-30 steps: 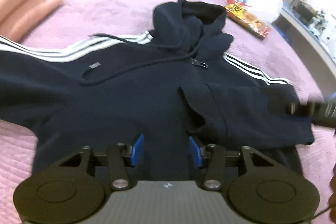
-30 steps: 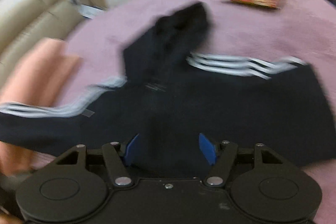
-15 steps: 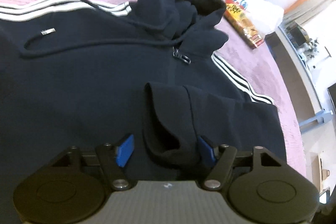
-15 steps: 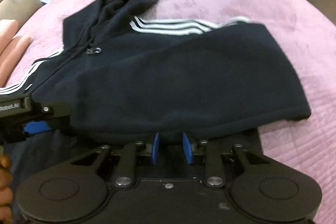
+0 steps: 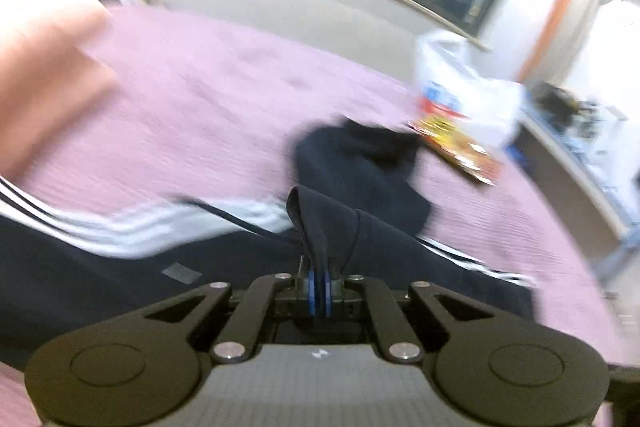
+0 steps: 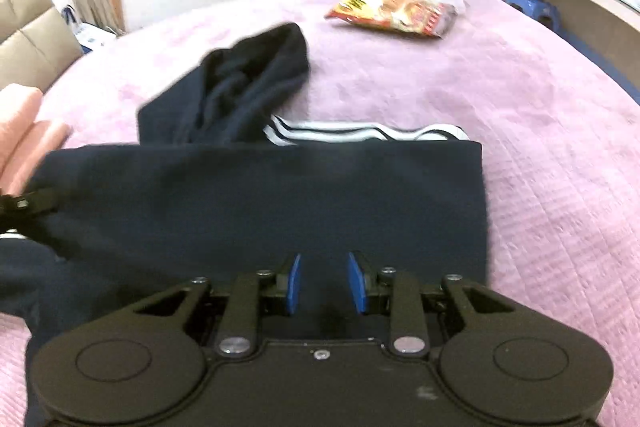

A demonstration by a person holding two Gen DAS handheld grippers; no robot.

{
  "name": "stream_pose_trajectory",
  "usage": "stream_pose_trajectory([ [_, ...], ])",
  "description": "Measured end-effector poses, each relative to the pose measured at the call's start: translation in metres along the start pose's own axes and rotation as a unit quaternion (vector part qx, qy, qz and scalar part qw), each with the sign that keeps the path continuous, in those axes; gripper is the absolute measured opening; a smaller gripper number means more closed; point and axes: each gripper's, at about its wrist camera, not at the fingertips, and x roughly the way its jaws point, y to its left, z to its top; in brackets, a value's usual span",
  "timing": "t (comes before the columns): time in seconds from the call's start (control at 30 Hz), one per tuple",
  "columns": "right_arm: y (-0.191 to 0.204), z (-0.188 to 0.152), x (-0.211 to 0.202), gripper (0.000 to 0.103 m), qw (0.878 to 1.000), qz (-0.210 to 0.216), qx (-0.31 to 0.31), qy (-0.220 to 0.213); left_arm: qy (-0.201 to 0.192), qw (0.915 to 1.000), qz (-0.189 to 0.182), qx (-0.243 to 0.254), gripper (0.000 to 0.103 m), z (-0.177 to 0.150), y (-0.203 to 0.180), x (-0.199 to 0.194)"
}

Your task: Fold large clothes

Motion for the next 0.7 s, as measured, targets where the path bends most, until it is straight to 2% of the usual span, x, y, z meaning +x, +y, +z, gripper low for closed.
stream_pose_trajectory([
  [0.07,0.007,0.0,0.009,0.037,1.0,-0.003,-0.002,0.005,0.001,0.9967,0.078,0.025,0.009,0.001,0.019,-0.002],
  [0.1,0.009,-0.001,0.016,0.04,1.0,-0.004,0.0,0.01,0.006,0.9914,0.125,0.038,0.013,-0.003,0.028,0.002],
  [0.17,0.014,-0.004,0.032,0.041,1.0,-0.006,0.003,0.021,0.025,0.9726,0.22,0.069,0.013,-0.014,0.045,0.016],
  [0.2,0.017,-0.008,0.042,0.048,0.999,-0.014,0.001,0.031,0.041,0.9673,0.238,0.076,0.016,-0.019,0.051,0.023],
  [0.23,0.019,-0.012,0.051,0.054,0.999,-0.024,-0.006,0.046,0.06,0.9652,0.242,0.078,0.017,-0.022,0.057,0.027],
  [0.3,0.028,-0.019,0.077,0.054,0.993,-0.041,-0.039,0.102,0.062,0.9672,0.236,0.07,0.017,-0.026,0.058,0.025],
  [0.37,0.036,-0.014,0.07,0.055,0.994,-0.043,-0.06,0.086,0.036,0.9729,0.218,0.069,0.018,-0.025,0.049,0.013],
  [0.47,0.043,-0.003,0.041,0.053,0.998,-0.01,-0.059,0.024,-0.002,0.9855,0.154,0.072,0.018,-0.024,0.034,-0.003],
  [0.53,0.053,-0.002,0.032,0.053,0.997,-0.008,-0.073,-0.003,0.017,0.9915,0.11,0.067,0.018,-0.026,0.03,0.004],
  [0.57,0.056,-0.004,0.033,0.053,0.997,-0.007,-0.077,-0.004,0.036,0.9916,0.108,0.063,0.016,-0.029,0.028,0.017],
  [0.63,0.062,-0.011,0.049,0.051,0.996,0.001,-0.079,0.027,0.072,0.9896,0.113,0.051,0.015,-0.04,0.034,0.042],
  [0.7,0.063,-0.021,0.079,0.052,0.992,-0.006,-0.073,0.098,0.101,0.9855,0.13,0.039,0.013,-0.053,0.043,0.062],
])
